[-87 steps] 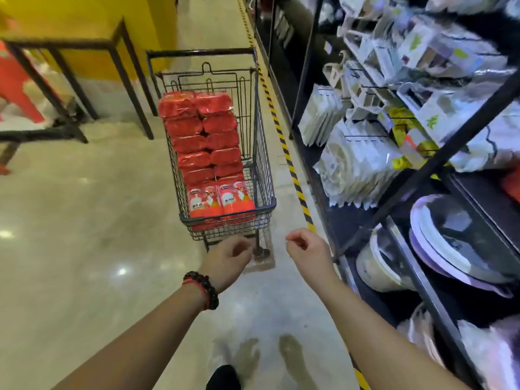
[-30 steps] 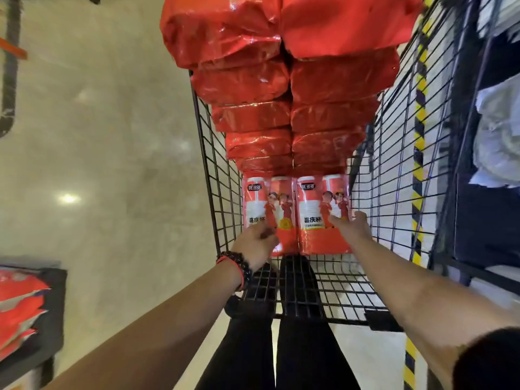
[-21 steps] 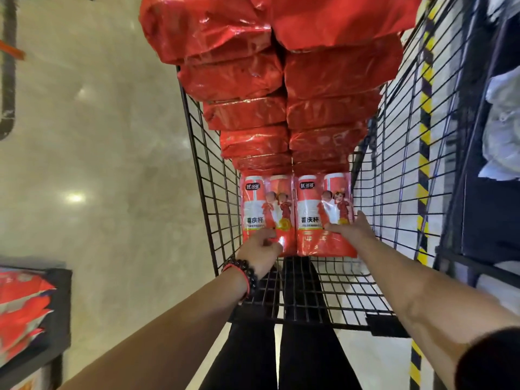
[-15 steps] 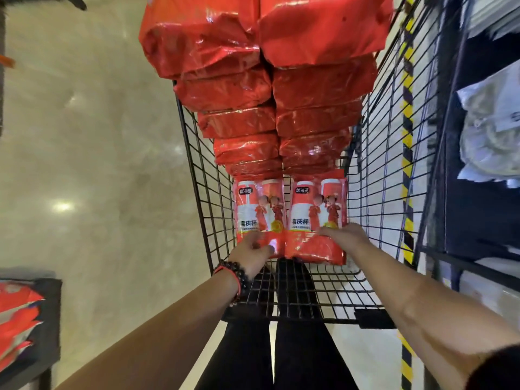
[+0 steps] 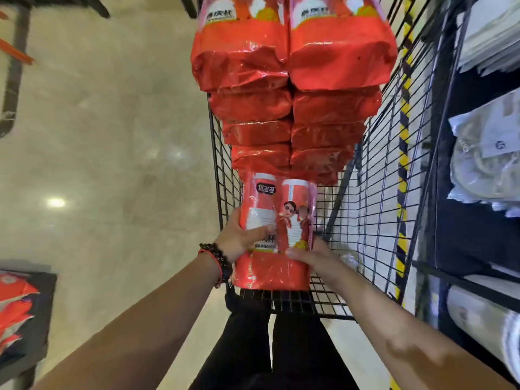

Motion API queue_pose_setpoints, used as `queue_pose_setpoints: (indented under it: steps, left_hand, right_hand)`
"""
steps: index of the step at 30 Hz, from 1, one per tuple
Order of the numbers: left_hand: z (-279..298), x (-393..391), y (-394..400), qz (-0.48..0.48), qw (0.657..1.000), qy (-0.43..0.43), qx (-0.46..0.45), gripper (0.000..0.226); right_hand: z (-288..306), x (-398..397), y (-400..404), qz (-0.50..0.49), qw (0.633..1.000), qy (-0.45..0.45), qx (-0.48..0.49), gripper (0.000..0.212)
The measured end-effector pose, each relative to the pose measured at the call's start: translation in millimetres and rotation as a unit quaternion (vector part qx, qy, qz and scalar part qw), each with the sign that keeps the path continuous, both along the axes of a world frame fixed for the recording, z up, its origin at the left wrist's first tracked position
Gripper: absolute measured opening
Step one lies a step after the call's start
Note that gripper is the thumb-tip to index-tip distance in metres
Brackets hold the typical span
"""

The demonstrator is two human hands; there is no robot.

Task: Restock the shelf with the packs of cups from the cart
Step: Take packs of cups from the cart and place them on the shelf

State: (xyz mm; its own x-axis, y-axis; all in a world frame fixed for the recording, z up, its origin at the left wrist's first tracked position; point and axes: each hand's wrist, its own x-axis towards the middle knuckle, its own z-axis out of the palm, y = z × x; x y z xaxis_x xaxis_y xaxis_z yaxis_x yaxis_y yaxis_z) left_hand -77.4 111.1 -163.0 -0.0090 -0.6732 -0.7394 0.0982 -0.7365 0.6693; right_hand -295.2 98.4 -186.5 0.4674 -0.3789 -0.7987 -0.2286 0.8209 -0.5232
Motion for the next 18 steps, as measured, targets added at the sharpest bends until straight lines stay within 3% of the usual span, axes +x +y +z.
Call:
queue_pose_setpoints:
  steps: [3, 6, 9, 12, 15, 18]
  left_hand:
    - [6, 11, -1, 0.004, 0.998, -0.064, -0.014, 0.091]
    - [23, 15, 1, 0.042, 0.988, -0.141, -0.037, 0.085]
    - [40, 27, 7, 0.099, 0.976, -0.181, -0.066, 0.071]
    - [55, 39, 13, 0.13, 0.969, -0.199, -0.062, 0.067]
    - [60, 46, 21, 0.128, 0.966, -0.22, -0.051, 0.07]
    - [61, 49, 31, 0.121, 0.961, -0.245, -0.042, 0.081]
  right_hand:
    - [-3, 5, -7, -0.014, 1.0, -0.021, -0.003, 0.059]
    - [-15, 11, -21, -0.097, 0.993, -0.054, 0.044, 0.051]
    - [-42, 23, -30, -0.204, 0.974, 0.067, 0.066, 0.029]
    - [-79, 35, -35, -0.135, 0.972, 0.188, 0.047, 0.014]
    - [-114, 51, -39, -0.049, 0.96, 0.273, 0.032, 0.037]
    - [-141, 66, -44, -0.008, 0.959, 0.282, 0.013, 0.075]
